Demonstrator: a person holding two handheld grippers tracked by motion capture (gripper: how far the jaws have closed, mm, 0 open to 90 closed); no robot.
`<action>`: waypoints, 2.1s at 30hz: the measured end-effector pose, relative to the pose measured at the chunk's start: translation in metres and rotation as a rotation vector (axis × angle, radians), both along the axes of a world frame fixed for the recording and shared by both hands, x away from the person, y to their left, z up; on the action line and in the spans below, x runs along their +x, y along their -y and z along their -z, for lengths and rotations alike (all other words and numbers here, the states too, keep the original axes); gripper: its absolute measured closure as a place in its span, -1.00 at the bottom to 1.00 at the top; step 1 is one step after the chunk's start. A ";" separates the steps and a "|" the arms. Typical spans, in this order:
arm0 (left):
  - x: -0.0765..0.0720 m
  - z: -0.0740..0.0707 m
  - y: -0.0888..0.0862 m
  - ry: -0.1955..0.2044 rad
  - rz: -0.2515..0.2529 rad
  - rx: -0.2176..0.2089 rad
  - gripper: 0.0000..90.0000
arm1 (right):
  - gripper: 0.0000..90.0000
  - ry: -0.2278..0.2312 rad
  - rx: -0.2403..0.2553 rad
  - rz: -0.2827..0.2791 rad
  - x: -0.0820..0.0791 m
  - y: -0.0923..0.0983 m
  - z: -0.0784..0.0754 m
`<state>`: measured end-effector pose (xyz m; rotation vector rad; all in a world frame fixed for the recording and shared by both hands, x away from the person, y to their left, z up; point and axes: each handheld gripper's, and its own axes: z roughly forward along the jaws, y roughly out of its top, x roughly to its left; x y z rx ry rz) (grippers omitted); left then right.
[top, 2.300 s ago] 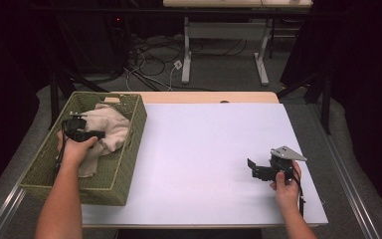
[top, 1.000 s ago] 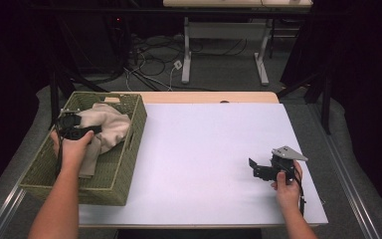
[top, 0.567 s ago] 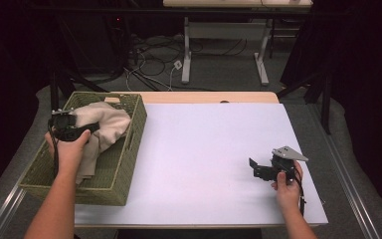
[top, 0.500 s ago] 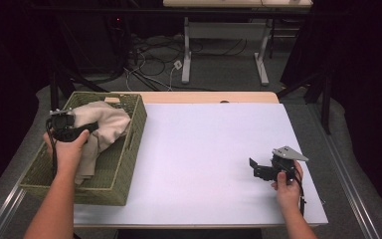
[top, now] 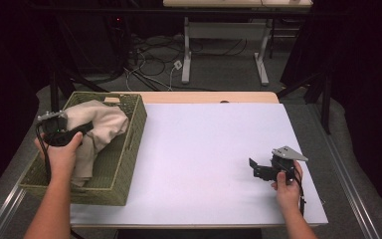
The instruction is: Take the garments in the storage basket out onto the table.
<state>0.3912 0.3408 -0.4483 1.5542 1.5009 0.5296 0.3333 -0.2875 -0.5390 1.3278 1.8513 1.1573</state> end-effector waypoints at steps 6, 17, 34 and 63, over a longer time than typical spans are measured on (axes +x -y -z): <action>-0.007 -0.006 0.001 0.039 -0.007 -0.010 0.35 | -0.95 -0.001 -0.003 -0.002 0.000 0.000 0.000; -0.023 -0.010 -0.009 0.128 -0.034 -0.077 0.36 | -0.95 0.000 -0.014 -0.010 0.000 -0.001 0.001; -0.039 -0.037 -0.006 0.201 -0.023 -0.050 0.36 | -0.95 0.007 -0.008 -0.006 -0.001 0.000 0.000; -0.061 -0.080 0.006 0.306 0.028 -0.042 0.36 | -0.95 0.005 -0.008 -0.003 -0.002 0.000 -0.001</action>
